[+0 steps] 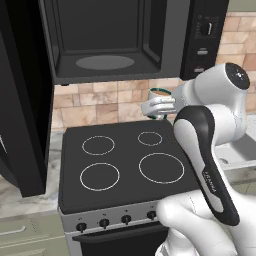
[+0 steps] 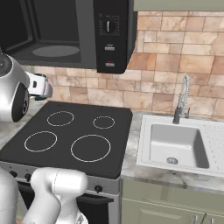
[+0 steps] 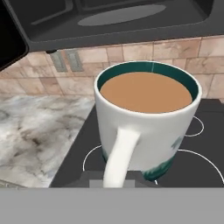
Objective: Pick the cup of tea, navigate to the dining table, and place it on the saucer.
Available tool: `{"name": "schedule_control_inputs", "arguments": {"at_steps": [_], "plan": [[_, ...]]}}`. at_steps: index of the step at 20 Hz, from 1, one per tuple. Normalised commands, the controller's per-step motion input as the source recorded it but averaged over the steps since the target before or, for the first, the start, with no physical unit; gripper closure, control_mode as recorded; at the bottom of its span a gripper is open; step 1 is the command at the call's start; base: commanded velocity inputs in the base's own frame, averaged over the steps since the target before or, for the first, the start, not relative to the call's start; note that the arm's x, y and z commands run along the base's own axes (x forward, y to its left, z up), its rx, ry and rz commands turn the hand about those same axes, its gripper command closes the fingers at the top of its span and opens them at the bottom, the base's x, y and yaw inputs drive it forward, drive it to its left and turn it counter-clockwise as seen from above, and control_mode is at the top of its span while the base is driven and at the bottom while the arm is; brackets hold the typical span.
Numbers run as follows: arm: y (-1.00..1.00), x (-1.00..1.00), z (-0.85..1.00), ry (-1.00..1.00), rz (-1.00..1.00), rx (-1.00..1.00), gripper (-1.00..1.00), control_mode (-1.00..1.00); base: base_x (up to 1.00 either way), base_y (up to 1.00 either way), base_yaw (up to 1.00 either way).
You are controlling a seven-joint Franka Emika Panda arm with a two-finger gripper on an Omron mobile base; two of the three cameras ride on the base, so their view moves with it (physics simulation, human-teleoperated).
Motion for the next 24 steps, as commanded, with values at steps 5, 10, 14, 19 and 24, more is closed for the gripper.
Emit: {"name": "schedule_control_inputs", "arguments": {"at_steps": [5,10,14,19,24], "plan": [[0.05,0.00,0.00,0.08,0.02,-0.04,1.00,-1.00,0.00,0.00,0.00],[0.00,0.00,0.00,0.00,0.00,0.00,1.00,-1.00,0.00,0.00,0.00],[0.00,0.00,0.00,0.00,0.00,0.00,1.00,-1.00,0.00,0.00,0.00],[0.00,-0.09,-0.04,0.00,0.00,0.00,1.00,1.00,-0.32,0.00,0.00],[0.00,0.00,0.00,0.00,0.00,0.00,1.00,1.00,-0.91,0.00,-0.02]]}}
